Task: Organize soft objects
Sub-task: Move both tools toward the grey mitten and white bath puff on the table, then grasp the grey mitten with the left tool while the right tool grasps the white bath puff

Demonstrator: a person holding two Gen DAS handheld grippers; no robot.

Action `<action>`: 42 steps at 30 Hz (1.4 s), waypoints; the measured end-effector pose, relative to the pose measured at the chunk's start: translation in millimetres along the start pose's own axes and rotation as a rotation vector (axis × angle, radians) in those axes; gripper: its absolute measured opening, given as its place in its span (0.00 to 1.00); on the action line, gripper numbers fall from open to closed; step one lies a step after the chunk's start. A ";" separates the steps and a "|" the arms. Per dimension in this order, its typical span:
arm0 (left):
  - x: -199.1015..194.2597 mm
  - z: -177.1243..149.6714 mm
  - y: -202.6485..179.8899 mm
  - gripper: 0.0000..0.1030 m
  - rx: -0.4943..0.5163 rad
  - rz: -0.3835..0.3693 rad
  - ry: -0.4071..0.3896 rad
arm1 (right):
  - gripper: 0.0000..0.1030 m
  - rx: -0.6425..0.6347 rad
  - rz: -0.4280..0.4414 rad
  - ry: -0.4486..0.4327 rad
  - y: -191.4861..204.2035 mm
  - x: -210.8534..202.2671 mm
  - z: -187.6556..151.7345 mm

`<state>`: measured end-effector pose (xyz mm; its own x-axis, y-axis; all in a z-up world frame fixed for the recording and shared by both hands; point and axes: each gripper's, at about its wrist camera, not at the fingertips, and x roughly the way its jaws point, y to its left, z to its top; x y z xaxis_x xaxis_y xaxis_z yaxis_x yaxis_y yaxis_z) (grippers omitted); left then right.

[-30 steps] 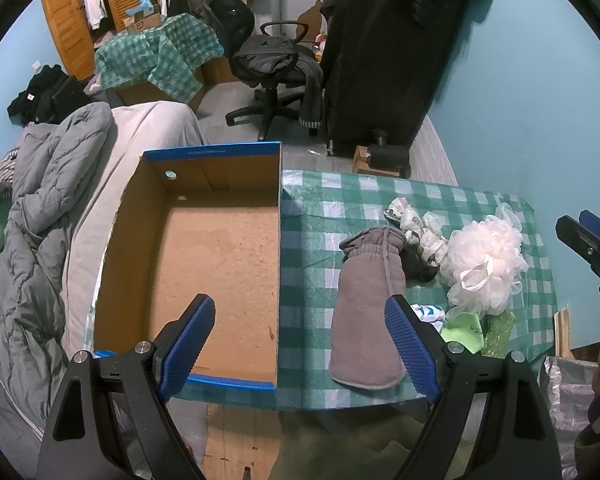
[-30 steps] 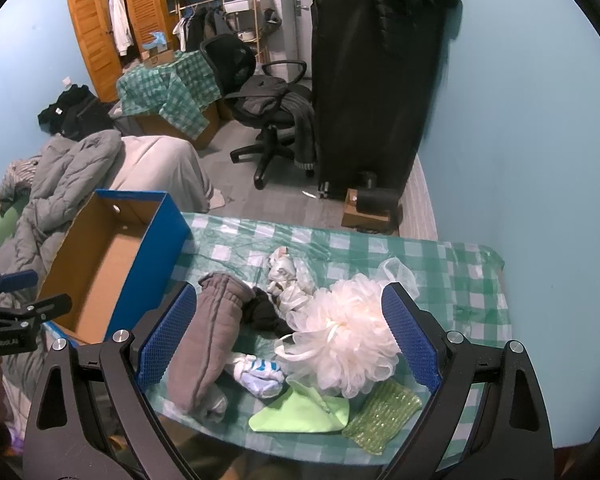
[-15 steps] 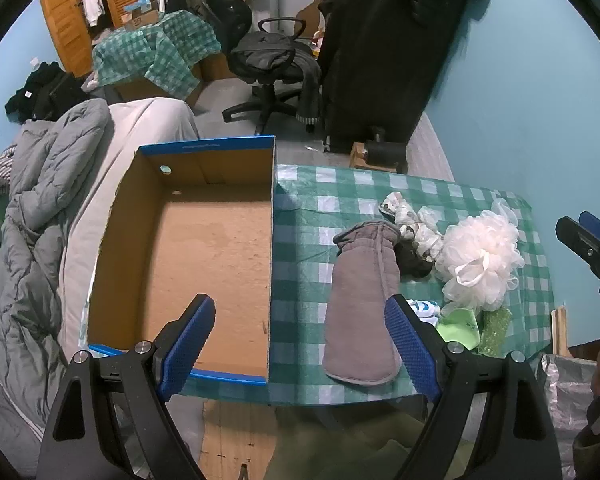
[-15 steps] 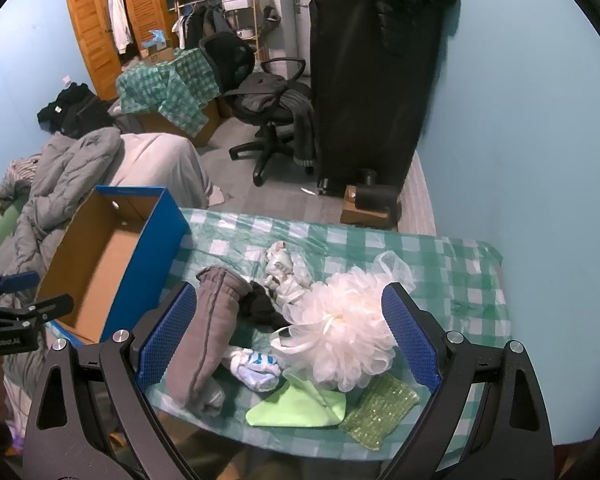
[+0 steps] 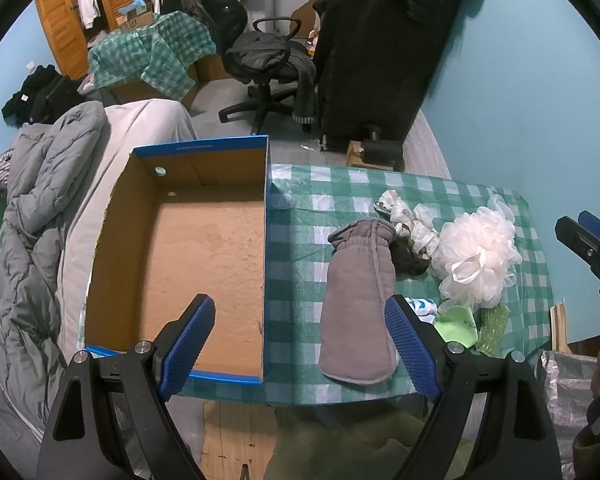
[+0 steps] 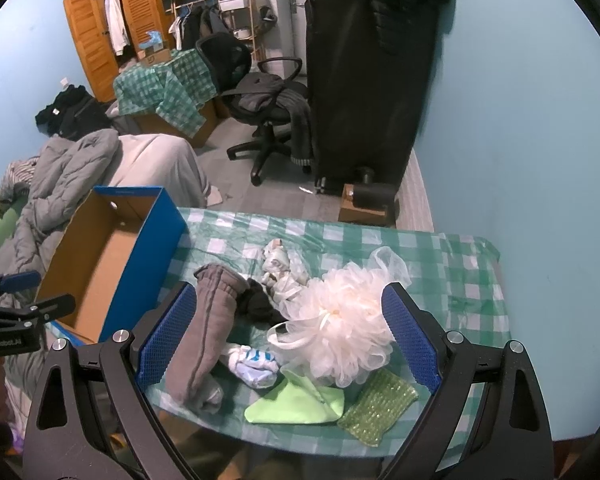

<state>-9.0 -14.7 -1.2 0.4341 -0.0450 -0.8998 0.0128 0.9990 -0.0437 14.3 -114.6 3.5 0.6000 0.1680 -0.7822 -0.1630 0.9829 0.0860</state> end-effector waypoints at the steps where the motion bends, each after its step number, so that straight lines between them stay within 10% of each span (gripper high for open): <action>1: 0.4 -0.1 0.1 0.85 0.001 -0.001 0.001 | 0.90 -0.001 -0.001 0.000 -0.3 -0.4 -0.9; 42: 27.0 11.4 -22.3 0.85 0.051 -0.034 0.042 | 0.90 0.025 0.001 0.035 -29.4 14.5 -4.5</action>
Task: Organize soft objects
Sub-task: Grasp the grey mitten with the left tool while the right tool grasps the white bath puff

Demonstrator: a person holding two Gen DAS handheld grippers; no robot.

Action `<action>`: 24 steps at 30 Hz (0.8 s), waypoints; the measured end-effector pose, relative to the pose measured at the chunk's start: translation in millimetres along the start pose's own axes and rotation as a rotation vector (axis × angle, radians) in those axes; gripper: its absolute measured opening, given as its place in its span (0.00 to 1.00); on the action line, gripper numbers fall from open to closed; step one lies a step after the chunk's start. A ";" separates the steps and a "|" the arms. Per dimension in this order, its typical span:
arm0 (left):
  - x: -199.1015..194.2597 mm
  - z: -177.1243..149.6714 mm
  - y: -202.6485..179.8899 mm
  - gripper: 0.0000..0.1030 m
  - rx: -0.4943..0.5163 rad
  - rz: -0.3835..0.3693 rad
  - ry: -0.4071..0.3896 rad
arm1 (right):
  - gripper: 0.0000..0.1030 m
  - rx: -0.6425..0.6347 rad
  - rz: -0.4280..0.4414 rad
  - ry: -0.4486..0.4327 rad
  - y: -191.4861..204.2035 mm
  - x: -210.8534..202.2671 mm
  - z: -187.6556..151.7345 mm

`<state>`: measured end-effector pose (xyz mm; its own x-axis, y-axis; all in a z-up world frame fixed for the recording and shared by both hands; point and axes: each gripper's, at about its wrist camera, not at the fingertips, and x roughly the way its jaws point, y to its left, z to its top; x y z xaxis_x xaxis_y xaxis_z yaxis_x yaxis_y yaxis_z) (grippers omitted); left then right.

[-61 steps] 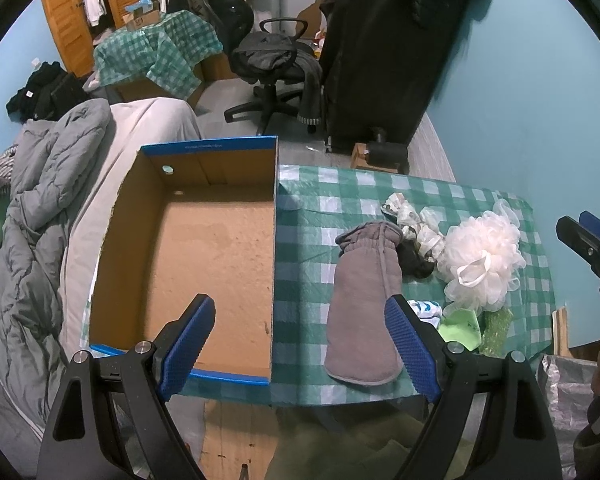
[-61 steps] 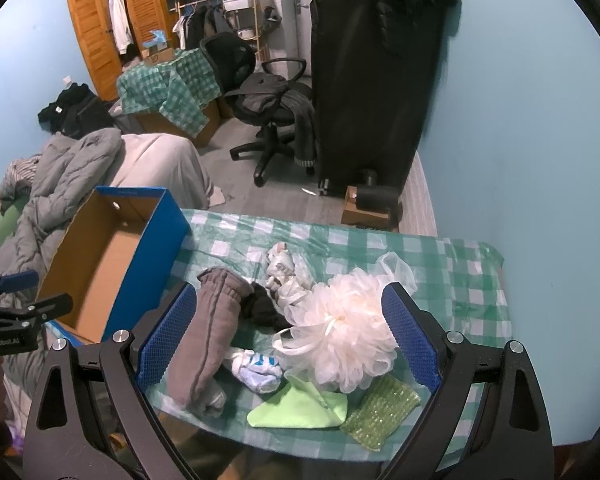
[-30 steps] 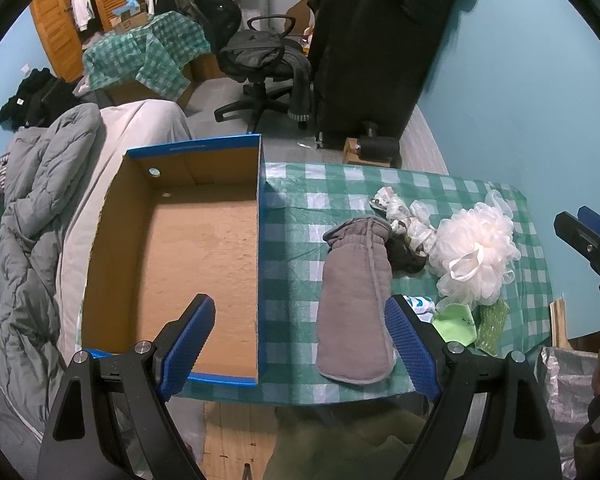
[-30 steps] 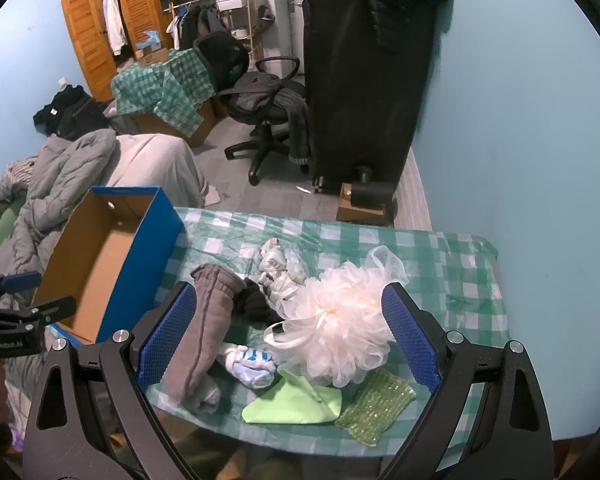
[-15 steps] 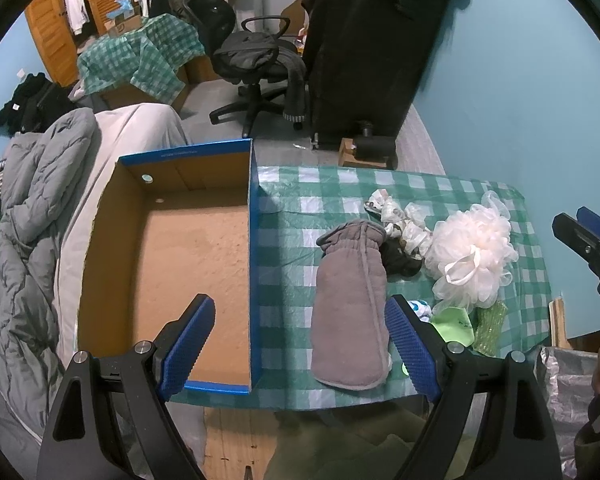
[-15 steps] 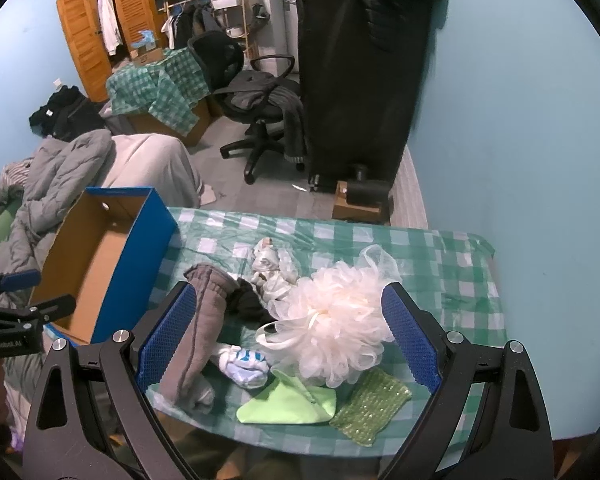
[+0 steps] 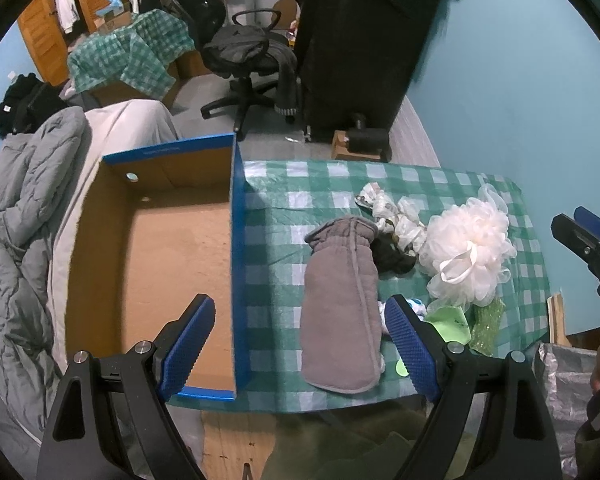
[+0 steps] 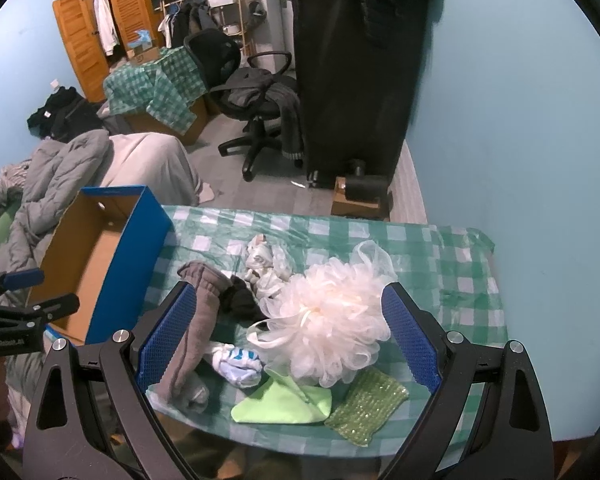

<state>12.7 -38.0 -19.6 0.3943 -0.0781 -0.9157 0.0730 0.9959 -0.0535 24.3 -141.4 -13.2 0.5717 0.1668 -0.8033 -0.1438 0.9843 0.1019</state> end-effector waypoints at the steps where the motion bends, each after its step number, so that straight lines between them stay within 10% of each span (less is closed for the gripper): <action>1: 3.1 0.3 -1.3 0.85 0.004 -0.002 0.004 | 0.90 0.003 0.001 0.013 -3.2 4.3 -1.2; 24: 77.8 7.9 -32.6 0.85 0.067 0.016 0.181 | 0.90 -0.020 -0.021 0.237 -43.5 90.8 -11.5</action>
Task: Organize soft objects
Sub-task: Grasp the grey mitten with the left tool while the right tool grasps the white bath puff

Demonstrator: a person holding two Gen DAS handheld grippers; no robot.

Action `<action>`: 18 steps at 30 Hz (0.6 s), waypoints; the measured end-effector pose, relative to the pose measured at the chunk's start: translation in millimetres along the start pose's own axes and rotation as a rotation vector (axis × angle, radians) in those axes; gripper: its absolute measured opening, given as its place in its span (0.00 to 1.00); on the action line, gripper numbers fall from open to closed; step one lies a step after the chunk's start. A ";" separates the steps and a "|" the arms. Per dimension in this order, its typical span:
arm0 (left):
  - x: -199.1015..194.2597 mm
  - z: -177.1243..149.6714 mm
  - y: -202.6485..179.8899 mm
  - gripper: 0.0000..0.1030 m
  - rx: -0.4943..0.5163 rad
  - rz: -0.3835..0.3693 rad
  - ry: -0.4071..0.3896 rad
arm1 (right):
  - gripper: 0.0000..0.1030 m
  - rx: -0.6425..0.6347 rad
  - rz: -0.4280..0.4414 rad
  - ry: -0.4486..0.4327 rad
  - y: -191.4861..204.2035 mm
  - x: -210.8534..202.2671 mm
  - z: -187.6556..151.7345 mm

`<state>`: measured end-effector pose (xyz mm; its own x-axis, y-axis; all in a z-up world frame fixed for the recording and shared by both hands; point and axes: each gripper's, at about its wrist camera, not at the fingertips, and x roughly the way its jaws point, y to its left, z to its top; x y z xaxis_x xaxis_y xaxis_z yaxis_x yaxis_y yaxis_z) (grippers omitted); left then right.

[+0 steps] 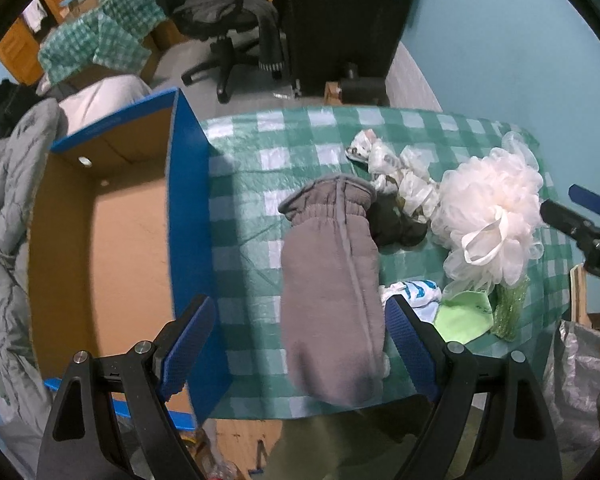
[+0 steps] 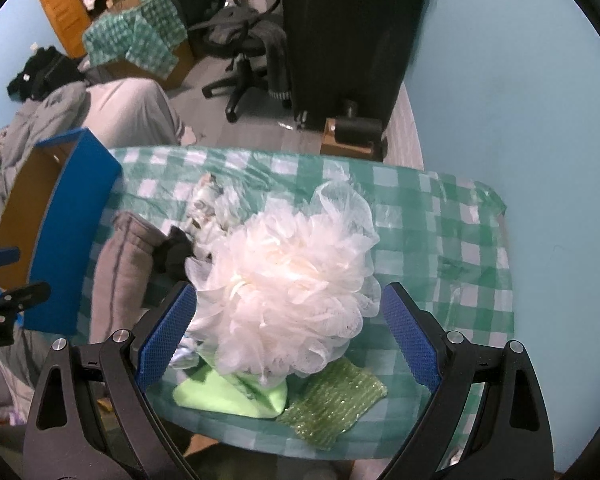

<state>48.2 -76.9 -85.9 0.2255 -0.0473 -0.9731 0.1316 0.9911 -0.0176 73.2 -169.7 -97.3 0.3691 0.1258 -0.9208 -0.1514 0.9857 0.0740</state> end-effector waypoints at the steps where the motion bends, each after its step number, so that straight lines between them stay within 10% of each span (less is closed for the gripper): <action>1: 3.4 1.2 -0.5 0.85 -0.009 -0.006 0.012 | 0.90 -0.005 0.000 0.008 0.6 4.3 0.2; 18: 63.2 15.2 -18.2 0.86 -0.053 0.003 0.146 | 0.90 0.000 0.018 0.123 -10.9 62.5 -3.0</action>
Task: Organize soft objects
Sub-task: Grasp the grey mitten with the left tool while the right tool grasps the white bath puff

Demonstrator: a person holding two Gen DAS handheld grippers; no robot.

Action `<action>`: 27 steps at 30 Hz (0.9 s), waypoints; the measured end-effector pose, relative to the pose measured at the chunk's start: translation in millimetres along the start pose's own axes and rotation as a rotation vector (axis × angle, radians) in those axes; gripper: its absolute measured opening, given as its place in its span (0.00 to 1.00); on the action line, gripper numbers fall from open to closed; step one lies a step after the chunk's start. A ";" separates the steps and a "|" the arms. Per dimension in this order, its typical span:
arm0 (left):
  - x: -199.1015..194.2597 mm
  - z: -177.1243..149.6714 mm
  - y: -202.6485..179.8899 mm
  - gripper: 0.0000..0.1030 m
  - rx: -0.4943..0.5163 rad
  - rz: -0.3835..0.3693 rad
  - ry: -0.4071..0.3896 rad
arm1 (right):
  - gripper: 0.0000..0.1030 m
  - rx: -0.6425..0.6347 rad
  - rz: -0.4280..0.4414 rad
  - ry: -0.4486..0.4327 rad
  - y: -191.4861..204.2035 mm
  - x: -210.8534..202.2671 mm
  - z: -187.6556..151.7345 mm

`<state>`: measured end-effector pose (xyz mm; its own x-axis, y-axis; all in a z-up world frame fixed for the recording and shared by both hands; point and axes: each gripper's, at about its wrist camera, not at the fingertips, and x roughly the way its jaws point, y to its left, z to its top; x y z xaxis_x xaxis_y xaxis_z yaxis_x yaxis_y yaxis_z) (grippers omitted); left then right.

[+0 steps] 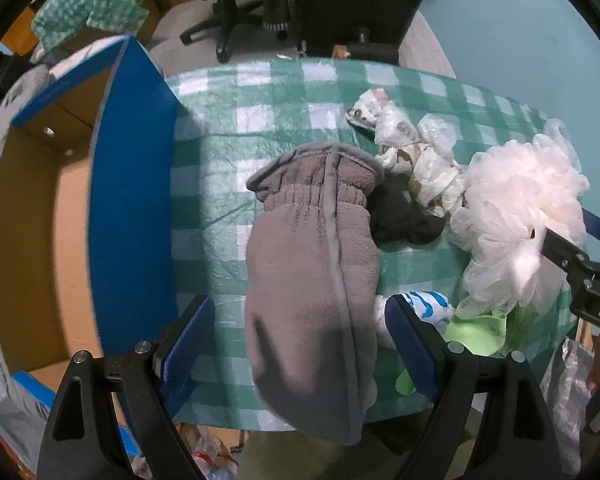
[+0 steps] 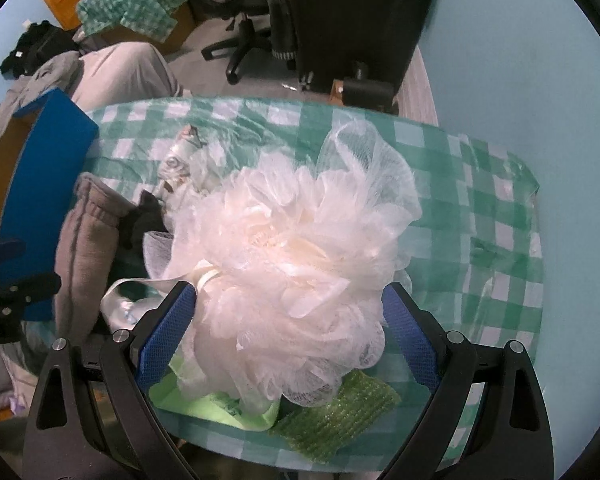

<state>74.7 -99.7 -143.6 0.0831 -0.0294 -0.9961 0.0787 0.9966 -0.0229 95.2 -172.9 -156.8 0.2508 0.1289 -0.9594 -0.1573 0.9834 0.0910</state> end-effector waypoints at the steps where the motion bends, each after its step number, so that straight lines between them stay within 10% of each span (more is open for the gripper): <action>1: 4.6 1.2 -0.1 0.86 -0.006 -0.006 0.017 | 0.90 0.001 0.005 0.007 0.3 2.5 0.0; 27: 66.2 11.8 -33.1 0.86 0.048 0.112 0.142 | 0.95 0.011 0.075 0.149 2.6 62.2 -0.6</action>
<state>89.3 -135.6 -207.8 -0.0467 0.0962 -0.9943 0.1246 0.9881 0.0898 109.8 -162.4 -216.4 0.0939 0.1819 -0.9788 -0.1599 0.9731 0.1655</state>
